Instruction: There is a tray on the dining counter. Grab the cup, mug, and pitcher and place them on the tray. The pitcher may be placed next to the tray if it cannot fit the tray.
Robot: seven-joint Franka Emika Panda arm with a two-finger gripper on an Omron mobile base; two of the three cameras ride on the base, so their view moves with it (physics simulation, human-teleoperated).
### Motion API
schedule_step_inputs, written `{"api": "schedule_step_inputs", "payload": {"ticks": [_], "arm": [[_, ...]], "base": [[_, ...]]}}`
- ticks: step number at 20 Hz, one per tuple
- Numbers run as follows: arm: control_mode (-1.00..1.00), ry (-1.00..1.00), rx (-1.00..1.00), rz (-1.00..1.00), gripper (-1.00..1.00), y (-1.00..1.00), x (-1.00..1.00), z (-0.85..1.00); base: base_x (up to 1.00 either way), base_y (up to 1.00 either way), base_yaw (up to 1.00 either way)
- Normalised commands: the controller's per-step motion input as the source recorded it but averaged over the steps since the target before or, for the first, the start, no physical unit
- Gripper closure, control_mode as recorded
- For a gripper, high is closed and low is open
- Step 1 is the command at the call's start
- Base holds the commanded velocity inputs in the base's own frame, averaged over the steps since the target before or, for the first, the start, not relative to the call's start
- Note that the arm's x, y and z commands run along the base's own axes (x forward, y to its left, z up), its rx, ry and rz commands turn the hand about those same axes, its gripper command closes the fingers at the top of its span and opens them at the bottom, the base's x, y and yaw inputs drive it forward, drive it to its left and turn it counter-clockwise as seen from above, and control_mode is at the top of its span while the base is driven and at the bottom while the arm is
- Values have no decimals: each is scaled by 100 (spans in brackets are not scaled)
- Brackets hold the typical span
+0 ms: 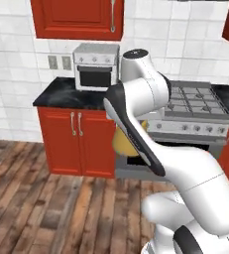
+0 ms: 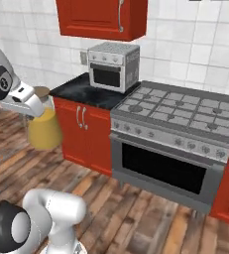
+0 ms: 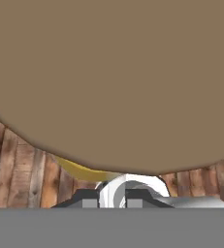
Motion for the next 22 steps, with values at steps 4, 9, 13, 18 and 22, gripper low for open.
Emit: {"api": "schedule_step_inputs", "payload": {"ticks": [4, 9, 13, 18, 22], "arm": [[100, 0, 0, 0, 100, 0, 0, 0], [100, 0, 0, 0, 100, 0, 0, 0], [100, 0, 0, 0, 100, 0, 0, 0], [100, 0, 0, 0, 100, 0, 0, 0], [100, 0, 0, 0, 100, 0, 0, 0]], "base": [[100, -14, 63], [100, -15, 63], [100, -9, 62], [100, 0, 60], [100, 0, 57]]}}
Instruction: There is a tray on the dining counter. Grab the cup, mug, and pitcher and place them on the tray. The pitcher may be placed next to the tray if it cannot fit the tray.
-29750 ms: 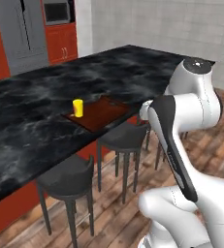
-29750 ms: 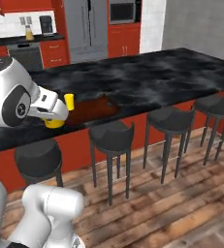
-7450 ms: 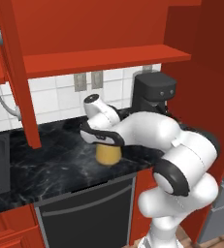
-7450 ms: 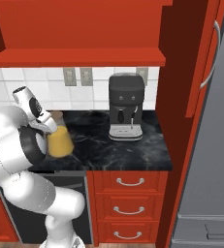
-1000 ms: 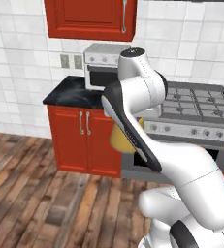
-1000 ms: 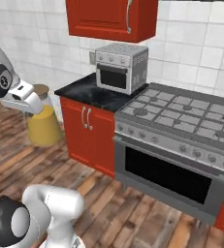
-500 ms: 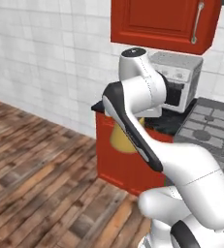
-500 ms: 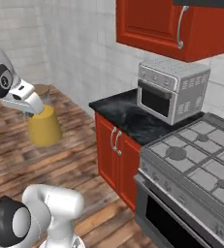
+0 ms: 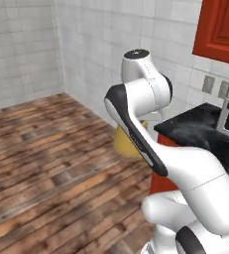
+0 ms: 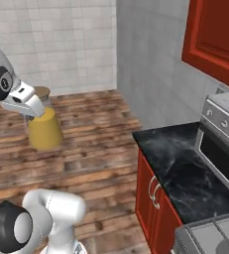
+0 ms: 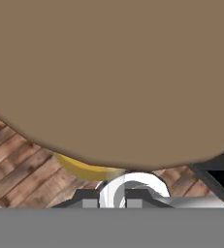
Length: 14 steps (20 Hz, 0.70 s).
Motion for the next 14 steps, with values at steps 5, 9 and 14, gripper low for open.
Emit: {"api": "schedule_step_inputs", "payload": {"ticks": [5, 9, 14], "arm": [[100, 0, 0, 0, 100, 0, 0, 0], [100, 0, 0, 0, 100, 0, 0, 0], [100, 0, 0, 0, 100, 0, 0, 0]], "base": [[100, 0, 54], [100, 0, 44], [100, 0, 26]]}}
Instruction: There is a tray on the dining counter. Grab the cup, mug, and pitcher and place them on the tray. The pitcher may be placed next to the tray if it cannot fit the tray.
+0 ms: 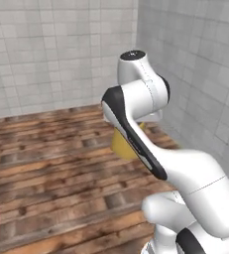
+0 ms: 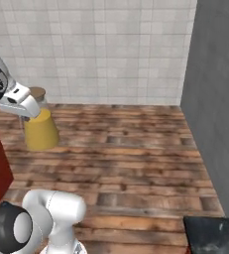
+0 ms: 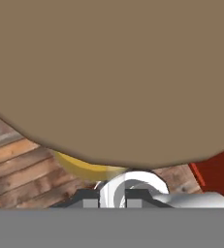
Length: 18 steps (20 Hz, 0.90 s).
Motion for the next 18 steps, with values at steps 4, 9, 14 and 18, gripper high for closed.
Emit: {"api": "schedule_step_inputs", "payload": {"ticks": [4, 9, 14, 18], "arm": [[100, 0, 0, 0, 100, 0, 0, 0], [100, 0, 0, 0, 100, 0, 0, 0], [100, 0, 0, 0, 100, 0, 0, 0], [100, 0, 0, 0, 100, 0, 0, 0]], "base": [[100, 0, 21], [100, 0, 20], [100, -1, 23], [100, -1, 25]]}}
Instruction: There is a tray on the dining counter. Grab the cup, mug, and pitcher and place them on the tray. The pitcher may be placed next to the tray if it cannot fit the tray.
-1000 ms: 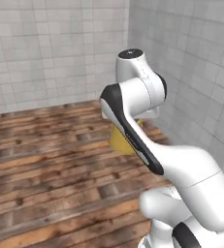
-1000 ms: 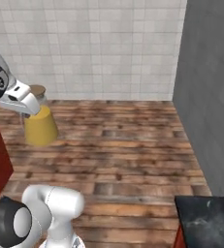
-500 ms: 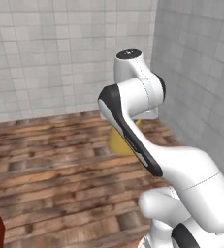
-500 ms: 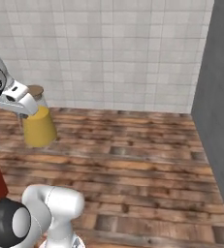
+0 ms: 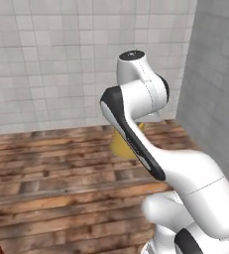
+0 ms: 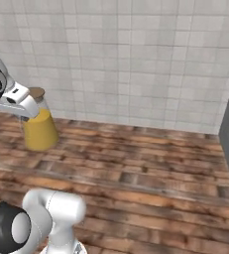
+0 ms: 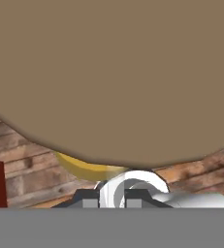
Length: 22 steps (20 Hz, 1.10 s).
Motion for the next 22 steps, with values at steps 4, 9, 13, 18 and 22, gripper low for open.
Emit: {"api": "schedule_step_inputs", "payload": {"ticks": [4, 9, 13, 18, 22], "arm": [[100, 0, 0, 0, 100, 0, 0, 0], [100, 0, 0, 0, 100, 0, 0, 0], [100, 0, 0, 0, 100, 0, 0, 0], [100, 0, 0, 0, 100, 0, 0, 0], [100, 0, 0, 0, 100, 0, 0, 0]], "base": [[100, -1, 27], [100, -4, 32], [100, -2, 39], [100, -7, 53], [100, -10, 64]]}}
